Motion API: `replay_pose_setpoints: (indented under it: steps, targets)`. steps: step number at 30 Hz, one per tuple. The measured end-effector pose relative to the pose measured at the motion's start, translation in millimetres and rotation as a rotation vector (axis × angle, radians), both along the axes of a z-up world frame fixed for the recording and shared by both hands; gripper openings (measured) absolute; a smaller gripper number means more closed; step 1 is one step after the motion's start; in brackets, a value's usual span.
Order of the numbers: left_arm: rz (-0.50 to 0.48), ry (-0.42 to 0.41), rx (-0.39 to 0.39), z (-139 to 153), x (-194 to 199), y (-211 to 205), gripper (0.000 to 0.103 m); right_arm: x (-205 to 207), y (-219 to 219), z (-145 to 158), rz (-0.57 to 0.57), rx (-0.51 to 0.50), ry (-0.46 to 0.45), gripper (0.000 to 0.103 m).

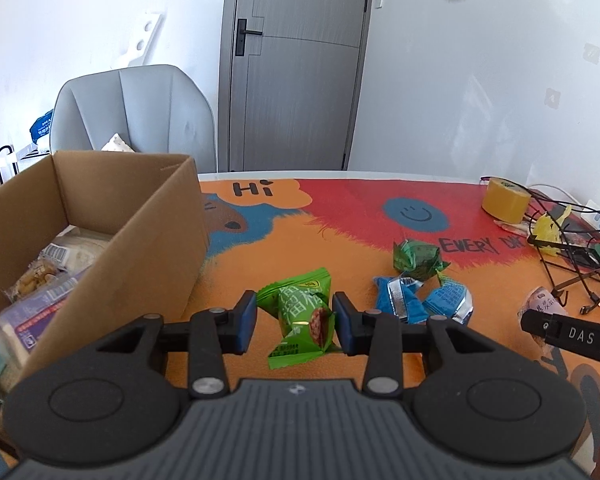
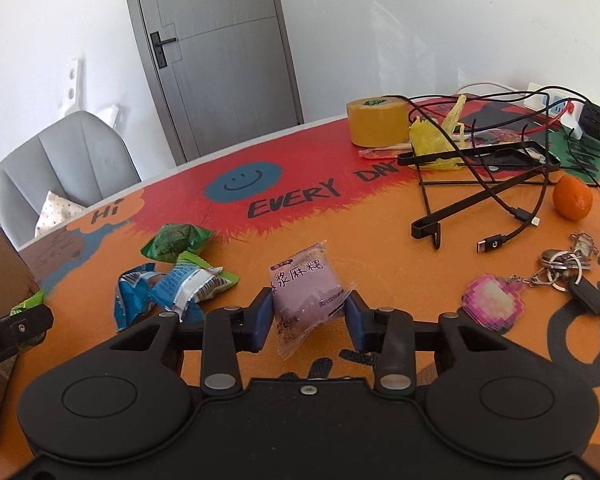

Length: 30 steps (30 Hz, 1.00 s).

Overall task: Organize snacks
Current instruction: 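Carry both held cakes over the cardboard box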

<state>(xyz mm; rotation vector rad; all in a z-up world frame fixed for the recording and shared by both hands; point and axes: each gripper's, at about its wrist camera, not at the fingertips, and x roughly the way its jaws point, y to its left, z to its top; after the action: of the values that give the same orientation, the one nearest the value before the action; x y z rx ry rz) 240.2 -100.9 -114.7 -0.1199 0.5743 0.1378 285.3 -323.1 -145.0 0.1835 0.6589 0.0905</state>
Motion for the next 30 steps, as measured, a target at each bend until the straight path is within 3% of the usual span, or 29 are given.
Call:
replay_pose_setpoints:
  steps: [14,30]
  targets:
    - [0.024,-0.097,0.005,40.2,-32.4,10.8,0.040,-31.2,18.0,38.8,0.075,0.061,-0.099,0.039]
    - [0.114,-0.177,0.013,72.4,-70.0,54.0,0.040,-50.7,69.1,67.5,0.202,0.093,-0.168,0.039]
